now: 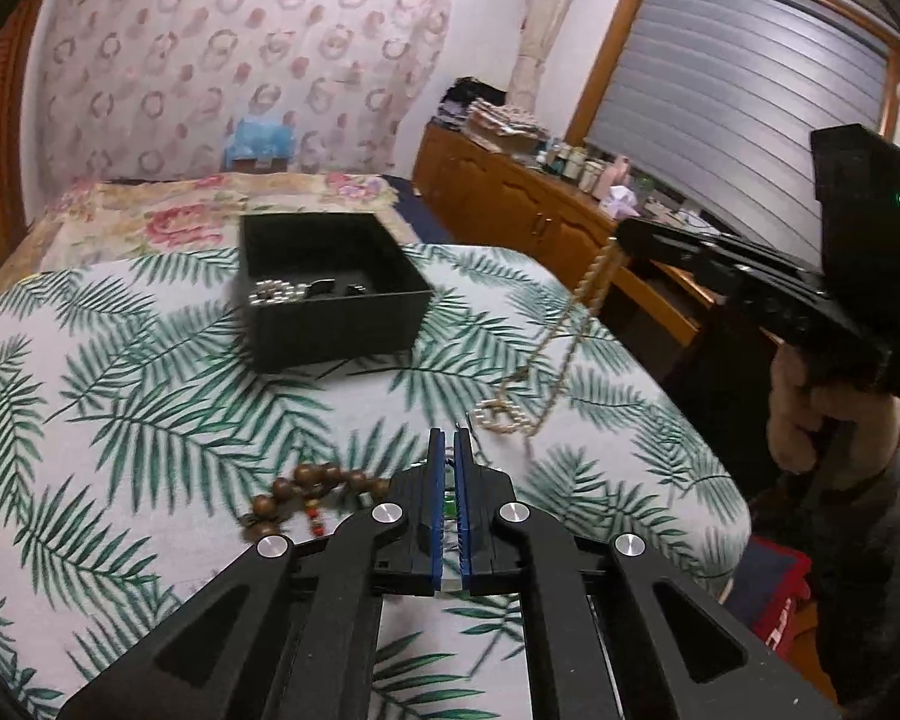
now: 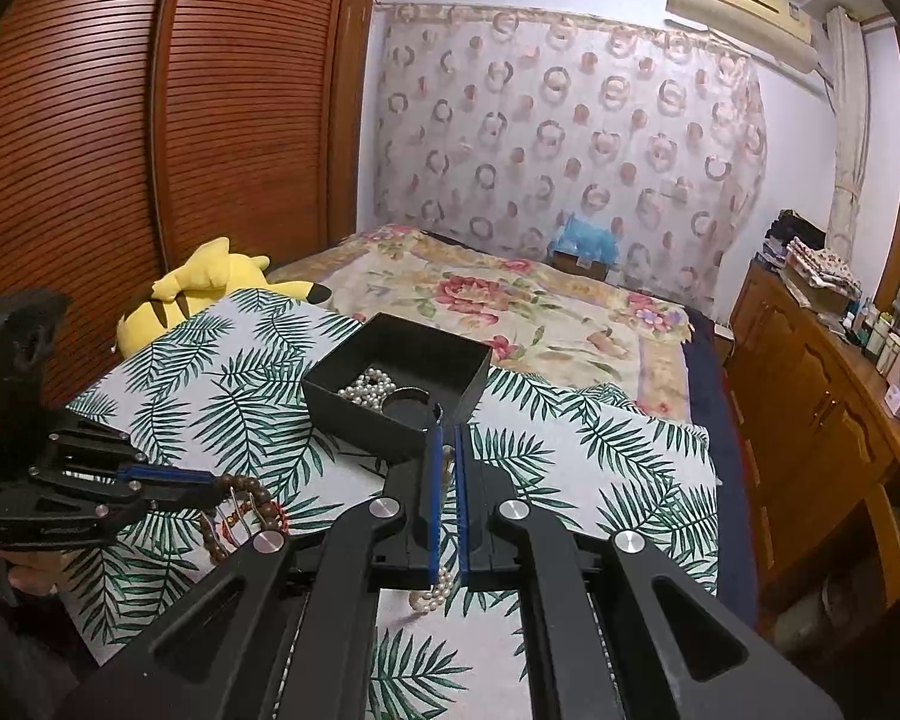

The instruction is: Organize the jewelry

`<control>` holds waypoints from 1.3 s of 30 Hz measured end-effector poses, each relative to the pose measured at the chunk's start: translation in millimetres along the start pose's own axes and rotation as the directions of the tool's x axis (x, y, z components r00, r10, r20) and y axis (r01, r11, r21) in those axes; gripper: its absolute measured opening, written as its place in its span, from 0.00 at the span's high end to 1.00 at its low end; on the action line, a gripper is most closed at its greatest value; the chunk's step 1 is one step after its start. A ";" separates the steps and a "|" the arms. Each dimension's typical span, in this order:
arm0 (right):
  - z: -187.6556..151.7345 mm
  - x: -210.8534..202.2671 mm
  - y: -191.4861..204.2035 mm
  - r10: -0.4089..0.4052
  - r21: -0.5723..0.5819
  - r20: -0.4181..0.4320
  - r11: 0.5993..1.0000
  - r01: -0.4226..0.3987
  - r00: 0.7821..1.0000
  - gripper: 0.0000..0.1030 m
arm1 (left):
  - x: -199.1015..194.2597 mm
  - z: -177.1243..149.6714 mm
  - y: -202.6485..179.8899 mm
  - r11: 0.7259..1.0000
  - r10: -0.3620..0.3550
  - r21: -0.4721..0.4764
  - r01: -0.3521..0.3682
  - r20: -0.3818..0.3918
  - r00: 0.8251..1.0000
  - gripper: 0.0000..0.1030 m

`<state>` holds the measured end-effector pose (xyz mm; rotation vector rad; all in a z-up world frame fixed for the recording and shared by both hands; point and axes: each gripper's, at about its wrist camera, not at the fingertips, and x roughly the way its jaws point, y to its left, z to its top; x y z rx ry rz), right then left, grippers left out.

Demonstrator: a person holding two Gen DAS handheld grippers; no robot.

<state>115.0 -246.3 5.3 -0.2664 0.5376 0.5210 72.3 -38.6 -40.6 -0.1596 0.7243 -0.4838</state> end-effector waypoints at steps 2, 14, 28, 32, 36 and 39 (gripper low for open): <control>-0.8 0.1 -0.4 -0.003 0.000 0.001 1.000 0.003 1.000 0.95 | 3.7 1.0 -3.6 1.000 -0.017 0.001 0.017 -0.011 1.000 0.98; 7.6 -15.3 -7.4 -0.011 -0.006 0.045 1.000 0.012 0.999 0.95 | -8.2 13.7 -22.4 0.998 -0.003 0.060 0.000 0.042 0.999 0.99; 72.4 -24.9 -3.1 -0.004 -0.038 0.137 0.999 0.009 0.991 0.95 | -22.8 61.8 6.7 0.990 0.113 0.069 -0.123 0.127 0.985 0.99; 95.9 -23.4 -2.7 -0.008 -0.048 0.161 0.999 0.015 0.987 0.95 | -19.9 70.1 15.7 0.986 0.143 0.069 -0.152 0.129 0.981 0.99; 121.9 -17.7 -3.3 -0.011 -0.052 0.179 0.998 0.021 0.984 0.95 | -19.1 80.5 22.3 0.982 0.167 0.071 -0.178 0.139 0.976 0.99; 140.0 -14.4 -4.9 -0.009 -0.050 0.196 0.999 0.019 0.981 0.95 | -18.6 88.1 25.4 0.979 0.177 0.071 -0.189 0.144 0.974 0.99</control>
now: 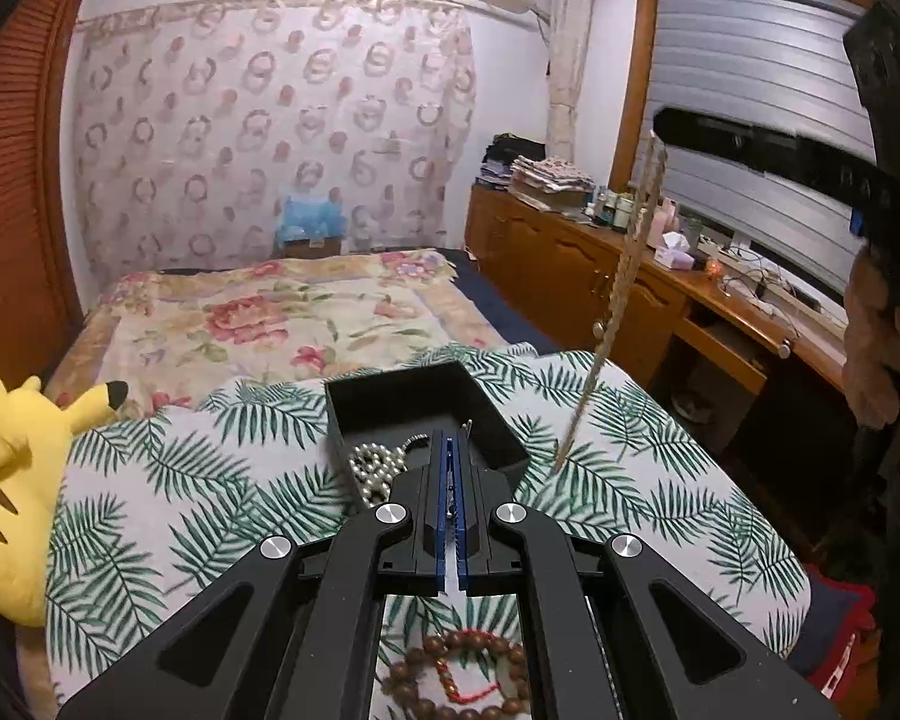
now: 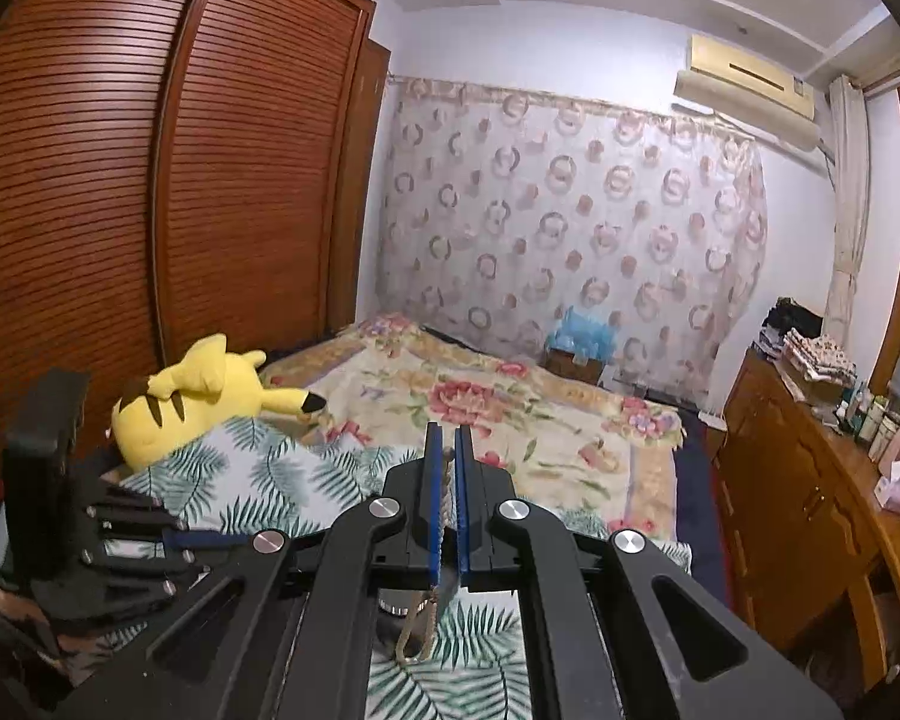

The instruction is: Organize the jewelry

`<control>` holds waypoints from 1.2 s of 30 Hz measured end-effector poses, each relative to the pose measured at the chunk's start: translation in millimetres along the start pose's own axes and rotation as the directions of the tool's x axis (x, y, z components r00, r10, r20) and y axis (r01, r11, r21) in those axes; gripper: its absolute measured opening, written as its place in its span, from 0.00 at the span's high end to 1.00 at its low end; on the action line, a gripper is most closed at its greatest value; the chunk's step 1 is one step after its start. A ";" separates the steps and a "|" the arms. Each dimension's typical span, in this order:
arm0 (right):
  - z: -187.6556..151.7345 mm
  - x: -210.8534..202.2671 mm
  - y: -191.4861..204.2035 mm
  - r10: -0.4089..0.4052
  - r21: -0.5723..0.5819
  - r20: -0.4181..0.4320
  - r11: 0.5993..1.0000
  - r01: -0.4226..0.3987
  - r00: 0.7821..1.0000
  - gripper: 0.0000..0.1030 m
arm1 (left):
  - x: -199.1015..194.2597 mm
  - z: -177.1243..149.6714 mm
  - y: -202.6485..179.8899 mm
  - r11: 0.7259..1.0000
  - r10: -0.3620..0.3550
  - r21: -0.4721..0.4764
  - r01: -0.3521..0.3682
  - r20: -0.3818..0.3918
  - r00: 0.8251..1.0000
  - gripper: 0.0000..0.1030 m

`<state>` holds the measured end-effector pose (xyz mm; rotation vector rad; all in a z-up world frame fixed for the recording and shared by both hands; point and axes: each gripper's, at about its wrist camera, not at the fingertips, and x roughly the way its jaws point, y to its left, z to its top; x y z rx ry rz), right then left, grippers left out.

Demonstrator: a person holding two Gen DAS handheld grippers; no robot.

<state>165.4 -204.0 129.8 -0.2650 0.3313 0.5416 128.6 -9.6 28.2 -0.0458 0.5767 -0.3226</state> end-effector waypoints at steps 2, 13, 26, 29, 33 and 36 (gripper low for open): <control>8.4 5.0 -1.0 -0.009 -0.004 0.009 1.000 0.009 1.000 0.95 | 0.7 4.9 1.1 1.000 0.006 0.002 -0.006 0.004 1.000 0.99; 13.1 72.2 -7.3 -0.016 0.023 -0.057 1.000 0.017 0.998 0.95 | 13.5 24.7 3.3 0.999 0.029 0.014 -0.029 0.011 1.000 0.99; -55.2 140.9 -12.0 0.044 0.103 -0.210 0.994 -0.022 0.977 0.94 | 39.3 29.6 8.0 0.999 0.045 0.012 -0.045 -0.009 0.999 0.99; -62.5 140.1 -14.0 0.053 0.114 -0.215 0.993 -0.029 0.975 0.94 | 44.2 30.8 7.6 0.999 0.048 0.014 -0.048 -0.014 0.999 0.99; -69.2 132.0 -16.6 0.071 0.128 -0.209 0.991 -0.045 0.975 0.91 | 53.9 30.6 6.6 0.998 0.058 0.018 -0.057 -0.025 0.998 0.99; -73.2 126.8 -19.4 0.090 0.139 -0.211 0.988 -0.061 0.973 0.83 | 62.4 29.9 7.4 0.998 0.063 0.013 -0.063 -0.037 0.997 0.99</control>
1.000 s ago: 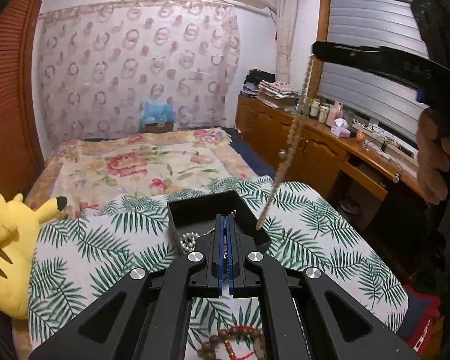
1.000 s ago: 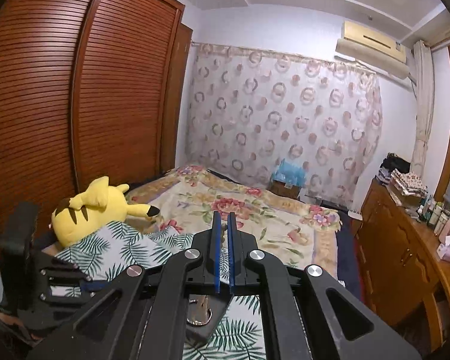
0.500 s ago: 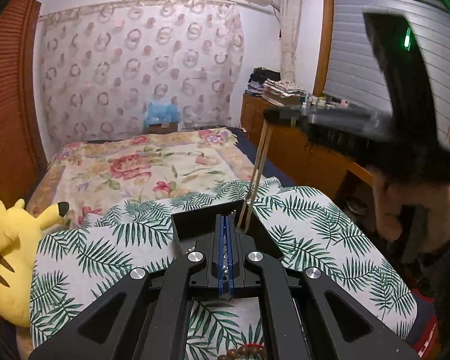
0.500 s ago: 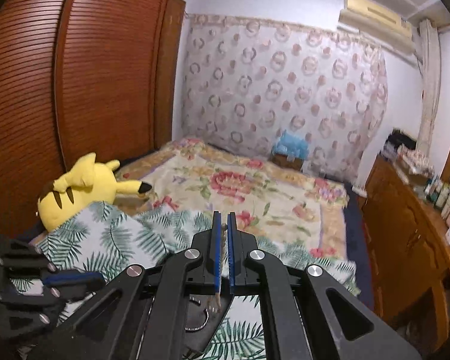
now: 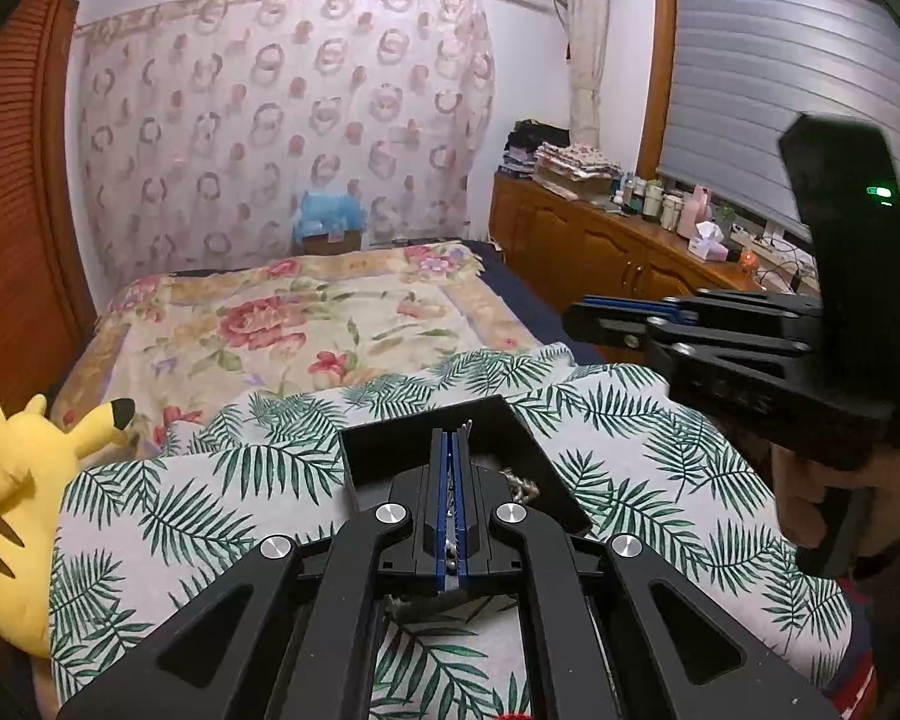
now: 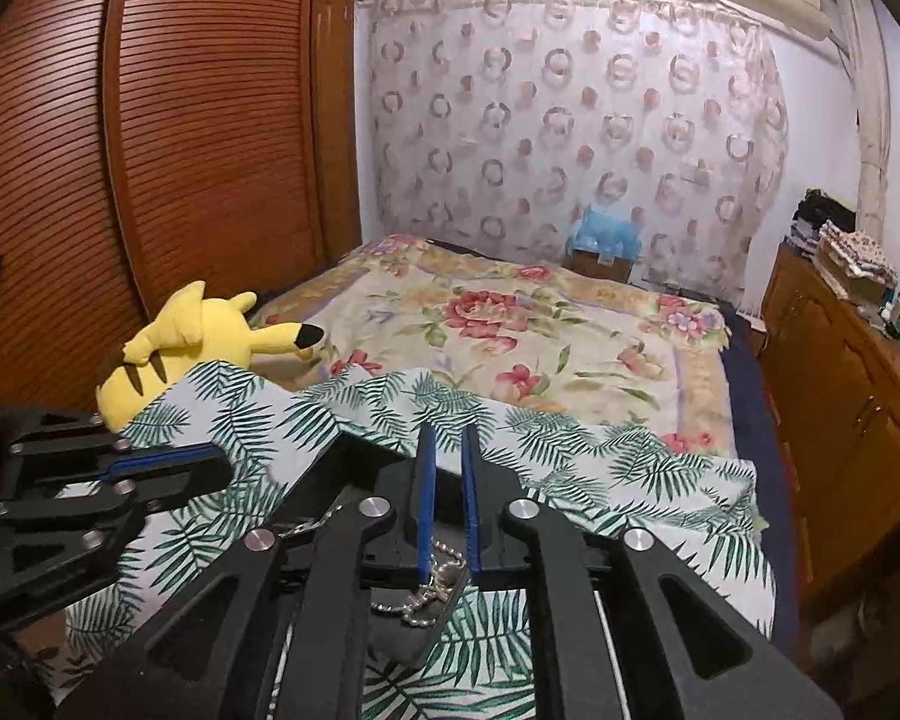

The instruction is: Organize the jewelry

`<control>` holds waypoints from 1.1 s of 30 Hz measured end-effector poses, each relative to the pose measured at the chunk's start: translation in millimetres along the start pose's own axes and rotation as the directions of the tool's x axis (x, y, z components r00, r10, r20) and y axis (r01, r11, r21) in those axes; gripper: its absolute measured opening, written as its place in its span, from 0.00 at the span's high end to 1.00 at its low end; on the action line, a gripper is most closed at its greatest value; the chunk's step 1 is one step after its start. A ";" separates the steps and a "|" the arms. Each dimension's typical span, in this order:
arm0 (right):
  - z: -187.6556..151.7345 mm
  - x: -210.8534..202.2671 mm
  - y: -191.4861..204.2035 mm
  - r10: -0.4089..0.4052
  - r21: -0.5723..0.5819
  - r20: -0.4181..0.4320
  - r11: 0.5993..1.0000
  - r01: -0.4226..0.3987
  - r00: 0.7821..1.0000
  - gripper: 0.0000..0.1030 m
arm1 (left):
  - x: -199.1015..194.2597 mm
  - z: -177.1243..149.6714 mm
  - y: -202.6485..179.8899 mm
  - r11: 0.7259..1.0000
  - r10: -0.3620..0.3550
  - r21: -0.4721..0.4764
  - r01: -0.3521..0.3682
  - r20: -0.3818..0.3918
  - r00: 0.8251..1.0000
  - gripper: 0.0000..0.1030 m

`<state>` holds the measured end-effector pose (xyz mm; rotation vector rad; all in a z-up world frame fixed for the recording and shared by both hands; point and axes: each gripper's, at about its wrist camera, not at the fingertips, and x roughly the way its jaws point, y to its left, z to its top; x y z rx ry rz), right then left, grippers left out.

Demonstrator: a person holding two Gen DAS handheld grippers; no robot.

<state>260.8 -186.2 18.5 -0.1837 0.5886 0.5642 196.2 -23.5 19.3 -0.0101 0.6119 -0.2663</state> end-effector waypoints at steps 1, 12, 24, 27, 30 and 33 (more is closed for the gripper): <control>-1.6 -1.3 -0.8 0.003 0.000 0.001 1.000 -0.003 1.000 0.82 | 2.0 -0.9 -0.7 1.000 0.000 -0.002 0.000 -0.002 1.000 0.99; -46.5 -12.1 -12.2 -0.007 -0.001 -0.037 1.000 0.007 0.999 0.82 | 34.9 -4.4 -11.2 1.000 -0.002 0.005 0.002 -0.050 0.999 0.99; -70.8 -16.4 -27.2 -0.009 0.023 -0.053 1.000 0.010 0.999 0.82 | 56.2 7.0 -13.4 0.979 0.173 0.107 -0.171 -0.007 0.985 0.99; -74.8 -18.1 -26.9 -0.003 0.026 -0.057 1.000 0.004 0.998 0.82 | 65.8 7.8 -8.2 0.979 0.176 0.108 -0.172 -0.033 0.984 0.99; -81.2 -21.4 -24.1 0.006 0.024 -0.058 1.000 -0.004 0.998 0.82 | 63.1 4.3 -5.4 0.986 0.148 0.080 -0.144 -0.043 0.988 0.94; -86.3 -24.2 -18.8 0.018 0.019 -0.056 1.000 -0.017 0.998 0.82 | 53.4 -0.6 -4.7 0.989 0.134 0.070 -0.131 -0.041 0.990 0.88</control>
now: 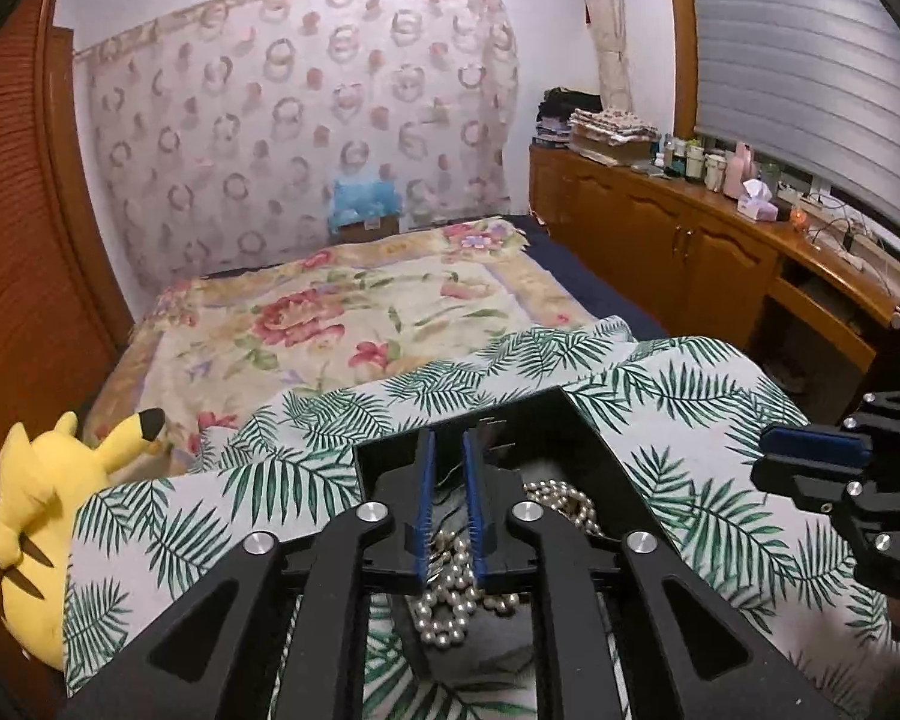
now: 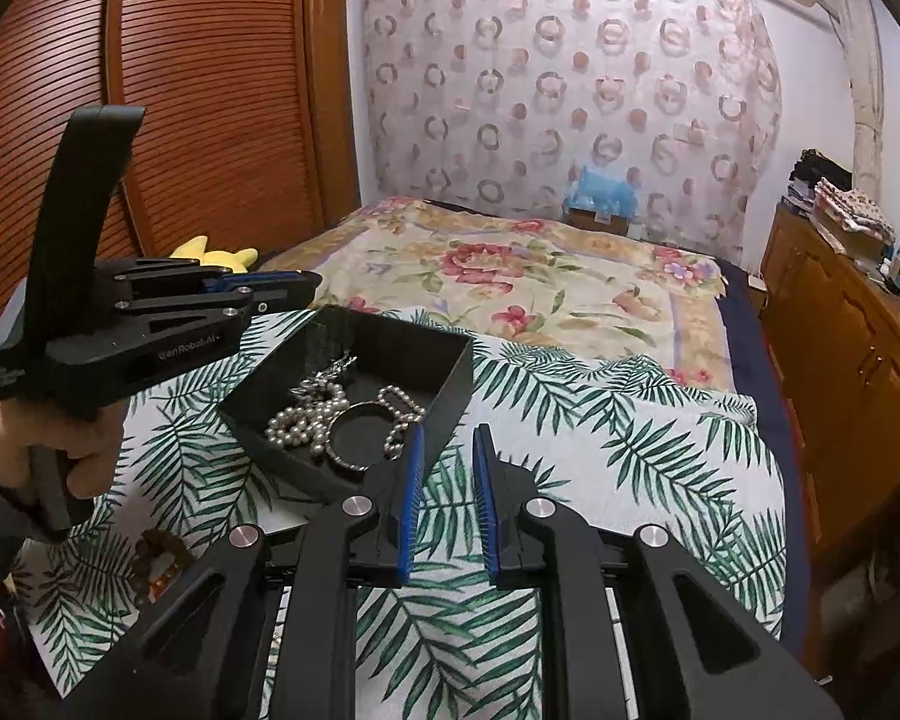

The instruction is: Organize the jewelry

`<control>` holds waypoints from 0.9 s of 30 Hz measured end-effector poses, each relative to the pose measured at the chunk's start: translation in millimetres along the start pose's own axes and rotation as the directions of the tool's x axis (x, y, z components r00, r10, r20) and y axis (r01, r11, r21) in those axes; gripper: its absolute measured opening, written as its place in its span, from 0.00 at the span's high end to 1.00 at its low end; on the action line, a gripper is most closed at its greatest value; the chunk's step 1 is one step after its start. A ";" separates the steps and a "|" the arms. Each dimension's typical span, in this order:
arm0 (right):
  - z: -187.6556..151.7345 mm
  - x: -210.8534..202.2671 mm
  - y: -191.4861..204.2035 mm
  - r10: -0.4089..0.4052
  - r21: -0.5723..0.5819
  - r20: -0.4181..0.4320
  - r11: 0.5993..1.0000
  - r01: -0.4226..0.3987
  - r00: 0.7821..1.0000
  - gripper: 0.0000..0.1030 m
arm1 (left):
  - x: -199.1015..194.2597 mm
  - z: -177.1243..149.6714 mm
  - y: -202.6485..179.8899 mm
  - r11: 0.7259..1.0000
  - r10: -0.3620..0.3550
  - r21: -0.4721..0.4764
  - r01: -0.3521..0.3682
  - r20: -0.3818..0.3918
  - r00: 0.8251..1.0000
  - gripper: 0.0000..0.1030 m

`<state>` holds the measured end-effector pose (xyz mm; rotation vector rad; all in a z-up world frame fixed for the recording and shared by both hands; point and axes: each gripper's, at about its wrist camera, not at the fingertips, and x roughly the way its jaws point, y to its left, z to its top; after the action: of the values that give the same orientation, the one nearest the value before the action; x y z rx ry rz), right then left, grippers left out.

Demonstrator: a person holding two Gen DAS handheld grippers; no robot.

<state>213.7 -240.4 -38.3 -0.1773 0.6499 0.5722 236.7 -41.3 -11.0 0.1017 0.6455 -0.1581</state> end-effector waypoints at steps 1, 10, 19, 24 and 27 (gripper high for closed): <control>-2.0 -0.6 2.4 0.002 -0.005 0.000 1.000 -0.002 1.000 0.82 | -4.8 -2.0 0.1 1.000 -0.013 0.000 0.013 0.002 1.000 0.85; -21.2 -12.3 24.0 0.034 -0.011 0.004 0.999 -0.034 0.999 0.82 | -41.1 -26.5 -2.8 0.998 -0.060 0.013 0.060 0.014 0.998 0.79; -56.4 -22.1 45.2 0.080 0.004 -0.028 0.997 -0.080 0.996 0.82 | -62.7 -79.2 5.1 0.996 -0.085 0.000 0.085 -0.041 0.996 0.71; -76.5 -24.5 59.8 0.095 0.003 -0.056 0.995 -0.095 0.994 0.82 | -67.4 -109.6 13.8 0.999 -0.053 -0.016 0.052 -0.078 0.996 0.63; -86.1 -24.3 67.5 0.099 -0.004 -0.075 0.995 -0.100 0.992 0.82 | -68.6 -122.7 17.7 0.998 -0.056 -0.025 0.054 -0.101 0.993 0.62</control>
<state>115.7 -223.4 -89.9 -0.1748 0.7319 0.6663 113.4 1.5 -66.0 0.0708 0.7513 -0.1996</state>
